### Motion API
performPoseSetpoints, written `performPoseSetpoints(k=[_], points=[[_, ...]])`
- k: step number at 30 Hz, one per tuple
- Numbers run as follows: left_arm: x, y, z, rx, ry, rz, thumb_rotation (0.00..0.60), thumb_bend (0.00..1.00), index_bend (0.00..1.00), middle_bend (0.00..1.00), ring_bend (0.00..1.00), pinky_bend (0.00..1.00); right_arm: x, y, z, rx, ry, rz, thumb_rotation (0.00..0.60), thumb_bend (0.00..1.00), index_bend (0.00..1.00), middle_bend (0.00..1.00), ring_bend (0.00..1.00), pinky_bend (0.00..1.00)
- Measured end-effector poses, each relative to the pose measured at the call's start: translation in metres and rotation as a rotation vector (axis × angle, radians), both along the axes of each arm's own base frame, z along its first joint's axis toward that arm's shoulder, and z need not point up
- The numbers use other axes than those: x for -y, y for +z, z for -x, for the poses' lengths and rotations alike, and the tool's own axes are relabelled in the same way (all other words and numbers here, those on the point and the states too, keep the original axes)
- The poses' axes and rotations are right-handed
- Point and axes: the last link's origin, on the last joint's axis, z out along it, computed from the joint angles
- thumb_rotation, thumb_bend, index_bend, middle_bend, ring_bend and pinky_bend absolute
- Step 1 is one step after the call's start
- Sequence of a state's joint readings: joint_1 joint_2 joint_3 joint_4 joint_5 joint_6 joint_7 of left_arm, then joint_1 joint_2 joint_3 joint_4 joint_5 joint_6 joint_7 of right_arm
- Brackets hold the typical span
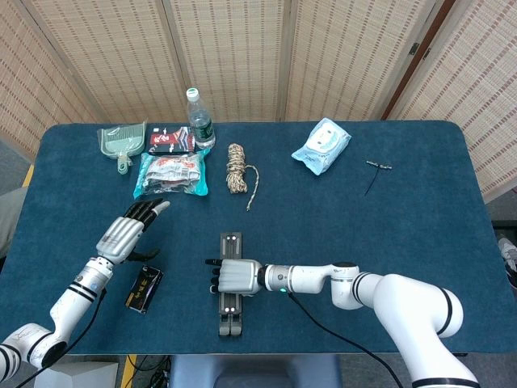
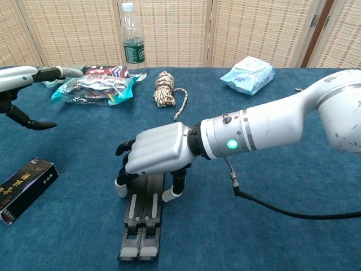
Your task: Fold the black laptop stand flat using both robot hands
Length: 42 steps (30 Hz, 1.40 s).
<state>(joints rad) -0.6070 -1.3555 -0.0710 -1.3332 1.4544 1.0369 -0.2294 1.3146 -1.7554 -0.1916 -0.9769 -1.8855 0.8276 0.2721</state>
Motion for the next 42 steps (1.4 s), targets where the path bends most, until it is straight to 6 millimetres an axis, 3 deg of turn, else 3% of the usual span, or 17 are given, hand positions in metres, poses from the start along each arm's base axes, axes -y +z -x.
performPoseSetpoints(k=[10,13,15,18,21,26,35,42], points=[[0.0,0.001,0.001,0.0,0.003,-0.003,0.6,0.26,0.0,0.0,0.0,0.0,0.009,0.0,-0.001,0.024,-0.003,0.034,0.6,0.23,0.3,0.66,0.27,0.0],[0.0,0.001,0.001,0.0,0.005,-0.003,0.6,0.26,0.0,0.0,0.0,0.0,0.01,0.0,-0.001,0.017,0.001,0.035,0.6,0.23,0.28,0.52,0.16,0.0],[0.0,0.001,0.0,0.001,0.003,-0.003,0.6,0.26,0.0,0.0,0.0,0.0,0.01,0.002,0.0,0.014,0.005,0.036,0.6,0.23,0.17,0.31,0.04,0.0],[0.0,0.001,-0.002,0.001,-0.001,-0.002,0.6,0.26,0.0,0.0,0.0,0.0,0.01,0.005,0.001,0.013,0.008,0.042,0.6,0.23,0.01,0.09,0.0,0.0],[0.0,0.001,-0.003,0.0,-0.005,-0.001,0.6,0.26,0.0,0.0,0.0,0.0,0.01,0.01,0.002,0.017,0.004,0.048,0.6,0.23,0.0,0.01,0.0,0.0],[0.0,0.002,-0.006,-0.003,-0.01,0.001,0.6,0.26,0.0,0.0,0.0,0.0,0.011,0.024,0.005,0.034,-0.003,0.071,0.6,0.23,0.0,0.0,0.0,0.0],[0.001,0.012,-0.007,-0.009,-0.012,-0.018,0.6,0.26,0.0,0.0,0.0,0.0,0.009,0.078,0.029,0.109,-0.106,0.161,0.6,0.23,0.0,0.0,0.0,0.0],[0.004,0.021,0.0,-0.031,0.002,-0.072,0.6,0.26,0.0,0.0,0.0,0.0,0.003,0.151,0.086,0.194,-0.321,0.345,0.6,0.23,0.0,0.0,0.0,0.0]])
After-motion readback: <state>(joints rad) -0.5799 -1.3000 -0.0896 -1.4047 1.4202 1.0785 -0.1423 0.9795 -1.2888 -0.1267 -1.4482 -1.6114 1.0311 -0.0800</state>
